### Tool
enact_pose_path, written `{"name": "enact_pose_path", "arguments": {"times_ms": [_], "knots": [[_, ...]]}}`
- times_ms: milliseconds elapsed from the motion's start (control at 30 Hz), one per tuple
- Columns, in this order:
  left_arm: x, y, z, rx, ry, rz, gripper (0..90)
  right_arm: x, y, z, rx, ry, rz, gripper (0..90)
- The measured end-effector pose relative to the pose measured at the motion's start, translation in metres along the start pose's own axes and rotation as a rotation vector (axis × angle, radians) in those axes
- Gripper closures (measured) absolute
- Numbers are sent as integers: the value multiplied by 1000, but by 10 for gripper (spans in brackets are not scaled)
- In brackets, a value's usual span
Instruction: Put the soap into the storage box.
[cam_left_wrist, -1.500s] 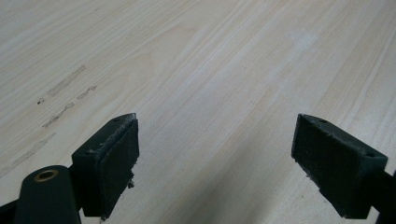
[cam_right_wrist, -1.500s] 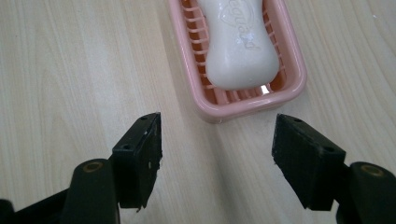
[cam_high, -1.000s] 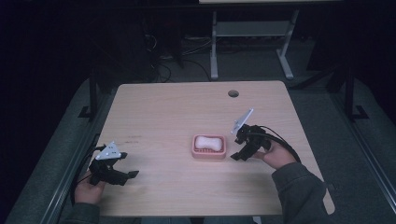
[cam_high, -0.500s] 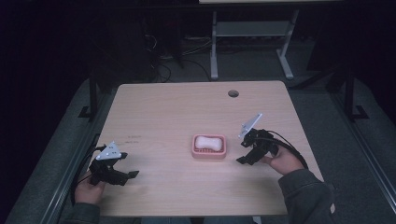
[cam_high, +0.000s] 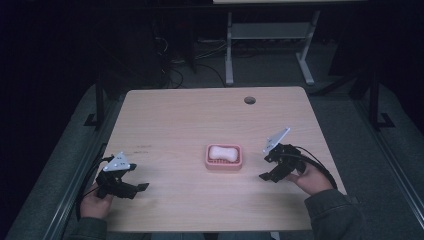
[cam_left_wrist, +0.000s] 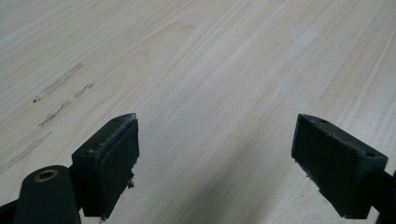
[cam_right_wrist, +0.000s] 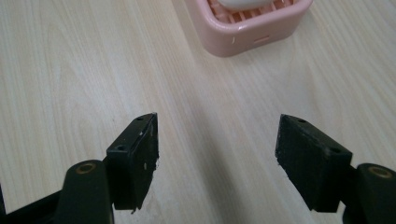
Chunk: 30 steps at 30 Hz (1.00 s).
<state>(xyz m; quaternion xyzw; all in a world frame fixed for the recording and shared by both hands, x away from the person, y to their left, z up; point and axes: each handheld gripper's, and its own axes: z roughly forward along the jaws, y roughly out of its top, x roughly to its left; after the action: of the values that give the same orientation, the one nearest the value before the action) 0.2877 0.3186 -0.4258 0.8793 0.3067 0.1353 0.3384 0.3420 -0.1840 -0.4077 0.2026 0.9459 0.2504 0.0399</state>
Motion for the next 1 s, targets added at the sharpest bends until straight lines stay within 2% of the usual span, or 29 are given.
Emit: {"name": "enact_pose_path", "arguments": {"times_ms": [1000], "knots": [[-2, 0, 3, 15, -1, -5, 149, 13, -66, -10, -34, -36, 126, 289]]}}
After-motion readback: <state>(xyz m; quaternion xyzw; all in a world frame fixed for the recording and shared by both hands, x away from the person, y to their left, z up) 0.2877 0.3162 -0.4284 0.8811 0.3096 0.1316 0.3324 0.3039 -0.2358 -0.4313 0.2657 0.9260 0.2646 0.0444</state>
